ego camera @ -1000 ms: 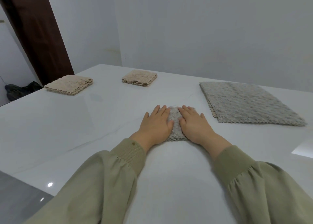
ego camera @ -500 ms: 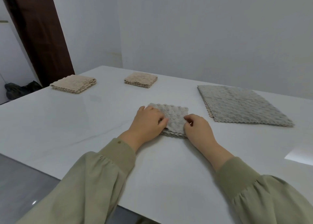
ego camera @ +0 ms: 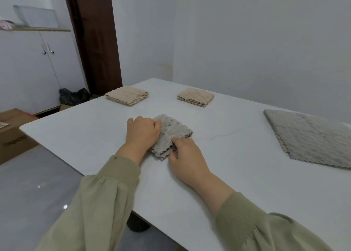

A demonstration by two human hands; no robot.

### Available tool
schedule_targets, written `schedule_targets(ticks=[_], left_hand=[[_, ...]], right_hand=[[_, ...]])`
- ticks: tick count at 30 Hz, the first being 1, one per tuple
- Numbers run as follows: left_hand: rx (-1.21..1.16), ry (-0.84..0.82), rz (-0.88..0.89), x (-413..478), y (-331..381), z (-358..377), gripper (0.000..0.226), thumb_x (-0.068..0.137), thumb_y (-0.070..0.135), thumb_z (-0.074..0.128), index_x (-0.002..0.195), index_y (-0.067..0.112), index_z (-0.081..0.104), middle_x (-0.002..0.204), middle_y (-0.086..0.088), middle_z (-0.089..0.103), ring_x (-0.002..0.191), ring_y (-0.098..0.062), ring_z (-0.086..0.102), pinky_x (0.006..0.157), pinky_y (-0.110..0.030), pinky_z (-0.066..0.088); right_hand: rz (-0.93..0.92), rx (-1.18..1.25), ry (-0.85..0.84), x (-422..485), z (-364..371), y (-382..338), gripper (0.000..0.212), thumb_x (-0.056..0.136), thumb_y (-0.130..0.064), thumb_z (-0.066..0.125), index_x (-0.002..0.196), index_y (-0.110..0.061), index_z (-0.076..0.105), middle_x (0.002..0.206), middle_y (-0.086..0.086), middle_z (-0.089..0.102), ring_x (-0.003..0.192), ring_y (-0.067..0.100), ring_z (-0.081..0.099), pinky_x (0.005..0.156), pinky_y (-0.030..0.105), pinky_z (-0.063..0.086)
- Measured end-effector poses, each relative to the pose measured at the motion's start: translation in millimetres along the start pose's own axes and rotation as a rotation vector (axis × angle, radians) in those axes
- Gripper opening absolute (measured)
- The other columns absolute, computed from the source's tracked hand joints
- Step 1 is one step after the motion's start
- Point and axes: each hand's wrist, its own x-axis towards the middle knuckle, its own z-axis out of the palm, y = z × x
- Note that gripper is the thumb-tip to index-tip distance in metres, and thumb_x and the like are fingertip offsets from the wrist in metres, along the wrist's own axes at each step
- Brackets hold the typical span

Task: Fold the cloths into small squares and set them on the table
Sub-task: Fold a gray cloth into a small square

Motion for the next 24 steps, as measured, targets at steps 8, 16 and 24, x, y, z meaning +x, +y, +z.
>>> schedule_targets(ticks=[8, 16, 24], left_hand=[[0.013, 0.093, -0.145, 2.2, -29.8, 2.7, 0.037, 0.093, 0.027, 0.035, 0.061, 0.015, 0.049, 0.064, 0.0, 0.051, 0.082, -0.025, 0.051, 0.084, -0.039, 0.037], [0.065, -0.324, 0.009, -1.6, -28.2, 16.0, 0.055, 0.1, 0.043, 0.014, 0.151, 0.023, 0.012, 0.159, 0.001, 0.007, 0.146, -0.023, 0.001, 0.116, -0.049, 0.003], [0.091, -0.393, -0.036, -1.8, -24.1, 15.0, 0.056, 0.099, 0.047, 0.014, 0.151, 0.029, 0.003, 0.159, 0.005, -0.003, 0.146, -0.02, -0.007, 0.112, -0.056, -0.007]], right_hand=[[-0.016, -0.12, 0.034, 35.8, 20.3, -16.4, 0.028, 0.085, -0.02, 0.039, 0.089, -0.01, 0.065, 0.091, 0.007, 0.063, 0.091, 0.028, 0.052, 0.076, 0.037, 0.04], [0.09, -0.25, -0.204, 54.8, 32.4, -5.8, 0.052, 0.099, -0.031, 0.016, 0.146, -0.013, 0.025, 0.155, 0.004, 0.021, 0.144, 0.022, 0.014, 0.115, 0.049, 0.009], [0.131, -0.234, -0.352, 56.6, 28.4, -0.5, 0.056, 0.1, -0.035, 0.015, 0.151, -0.015, 0.005, 0.159, 0.001, 0.001, 0.146, 0.018, 0.001, 0.116, 0.048, 0.002]])
